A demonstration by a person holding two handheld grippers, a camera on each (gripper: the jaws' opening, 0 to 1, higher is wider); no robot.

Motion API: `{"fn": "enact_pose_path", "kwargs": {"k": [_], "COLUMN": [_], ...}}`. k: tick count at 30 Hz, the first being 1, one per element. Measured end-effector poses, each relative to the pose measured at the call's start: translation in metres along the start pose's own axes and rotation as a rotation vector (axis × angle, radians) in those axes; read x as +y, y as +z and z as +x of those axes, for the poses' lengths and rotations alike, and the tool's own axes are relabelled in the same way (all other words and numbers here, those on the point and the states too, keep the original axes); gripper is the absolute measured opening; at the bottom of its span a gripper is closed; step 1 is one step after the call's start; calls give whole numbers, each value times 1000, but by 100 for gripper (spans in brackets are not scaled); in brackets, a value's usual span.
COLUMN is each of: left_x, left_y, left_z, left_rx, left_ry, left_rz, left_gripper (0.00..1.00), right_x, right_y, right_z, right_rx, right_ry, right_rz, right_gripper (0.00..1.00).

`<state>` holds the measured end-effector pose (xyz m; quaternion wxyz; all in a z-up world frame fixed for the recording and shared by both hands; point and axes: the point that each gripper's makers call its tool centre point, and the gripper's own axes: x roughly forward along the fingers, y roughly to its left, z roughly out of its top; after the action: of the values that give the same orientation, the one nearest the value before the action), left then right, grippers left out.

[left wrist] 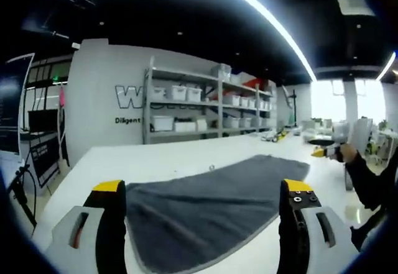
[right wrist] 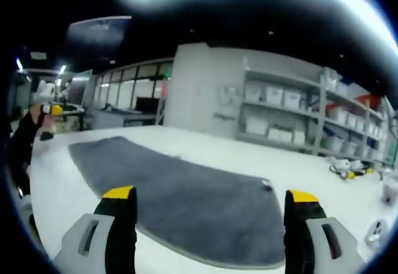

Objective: Open the folded towel by lifting each exposed corner and separating the folded layers until the towel lies flat within the target outline without major curled edges

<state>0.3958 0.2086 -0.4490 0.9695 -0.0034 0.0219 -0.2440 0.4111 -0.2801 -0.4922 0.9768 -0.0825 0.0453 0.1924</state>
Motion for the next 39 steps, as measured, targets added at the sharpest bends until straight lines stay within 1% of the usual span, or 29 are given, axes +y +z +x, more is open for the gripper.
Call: {"fn": "enact_pose_path", "kwargs": {"k": [1, 5, 6, 8, 9, 13, 18, 23, 26, 33, 39], "left_x": [-3, -14, -19, -29, -31, -35, -37, -36, -36, -45, -52], "left_y": [-2, -18, -25, -31, -33, -38, -45, -52, -57, -65, -66], "left_z": [-3, -9, -12, -15, -18, -23, -20, -16, -16, -13, -13], "left_rx": [2, 42, 66, 78, 83, 88, 99, 122, 128, 145, 151], "left_ry": [3, 3, 3, 8, 12, 21, 23, 38, 44, 32, 27], "left_rz": [2, 2, 3, 7, 9, 8, 0, -2, -5, 2, 1], "left_gripper": [100, 100, 100, 100, 100, 100, 100, 100, 100, 100, 100], "right_x": [1, 8, 11, 12, 12, 11, 5, 1, -1, 0, 0], "right_y": [0, -1, -5, -12, -14, -25, -37, -42, -47, -54, -57], "right_z": [-2, -14, -17, -22, -24, -30, -29, -25, -23, -20, -25], "right_rx": [2, 12, 25, 42, 47, 67, 93, 96, 108, 120, 115], "right_ry": [2, 16, 21, 23, 22, 24, 16, 18, 21, 28, 31], "right_rz": [-1, 2, 5, -2, -3, 20, 41, 54, 56, 57, 64], "right_gripper": [100, 100, 100, 100, 100, 100, 100, 100, 100, 100, 100]}}
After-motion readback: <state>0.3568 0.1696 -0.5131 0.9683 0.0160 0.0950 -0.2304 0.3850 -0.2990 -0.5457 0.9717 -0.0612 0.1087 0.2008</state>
